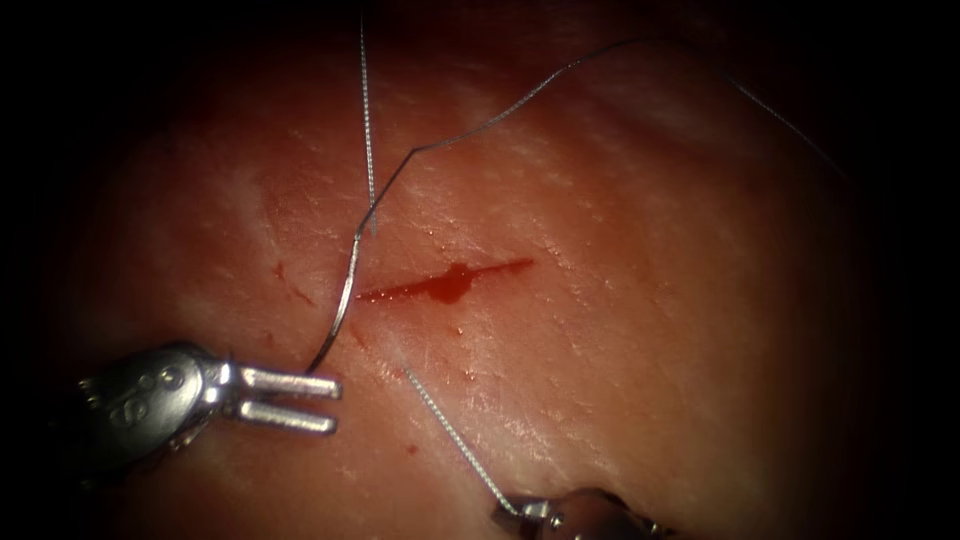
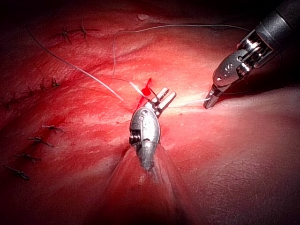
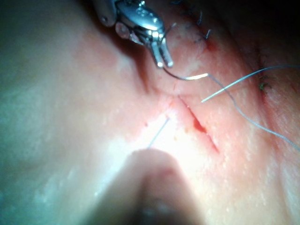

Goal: Wound Closure

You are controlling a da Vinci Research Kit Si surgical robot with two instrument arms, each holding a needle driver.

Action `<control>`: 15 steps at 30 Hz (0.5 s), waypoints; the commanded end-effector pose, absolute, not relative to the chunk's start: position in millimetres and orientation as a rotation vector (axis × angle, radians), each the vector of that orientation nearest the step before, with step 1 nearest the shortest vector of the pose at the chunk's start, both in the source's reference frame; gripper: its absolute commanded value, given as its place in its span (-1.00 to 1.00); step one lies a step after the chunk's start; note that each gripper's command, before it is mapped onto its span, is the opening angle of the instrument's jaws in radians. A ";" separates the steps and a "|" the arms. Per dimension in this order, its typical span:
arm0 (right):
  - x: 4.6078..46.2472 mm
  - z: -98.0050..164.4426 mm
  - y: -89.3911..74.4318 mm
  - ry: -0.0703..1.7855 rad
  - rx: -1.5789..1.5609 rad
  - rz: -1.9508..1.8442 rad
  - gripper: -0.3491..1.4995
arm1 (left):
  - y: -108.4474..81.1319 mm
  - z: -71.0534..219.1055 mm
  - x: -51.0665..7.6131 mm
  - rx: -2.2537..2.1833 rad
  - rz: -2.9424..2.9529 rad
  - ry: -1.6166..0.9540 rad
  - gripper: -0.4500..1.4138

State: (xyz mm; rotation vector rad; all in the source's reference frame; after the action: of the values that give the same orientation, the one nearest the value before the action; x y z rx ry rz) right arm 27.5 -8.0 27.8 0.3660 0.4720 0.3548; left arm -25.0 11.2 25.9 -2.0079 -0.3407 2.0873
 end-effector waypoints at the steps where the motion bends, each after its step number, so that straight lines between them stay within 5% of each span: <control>1: 27.4 28.4 -8.2 0.467 0.369 0.360 -1.00 | 11.2 26.5 -25.4 -2.012 2.086 -0.342 -1.00; 15: 23.4 28.3 -10.3 0.435 0.388 0.361 -1.00 | 11.3 26.4 -25.4 -2.012 2.086 -0.344 -1.00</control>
State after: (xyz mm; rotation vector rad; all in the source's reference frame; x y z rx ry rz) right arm 22.9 -10.5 27.7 0.3902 0.4336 0.3616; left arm -24.9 11.2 25.7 -2.0111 -0.3439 2.0867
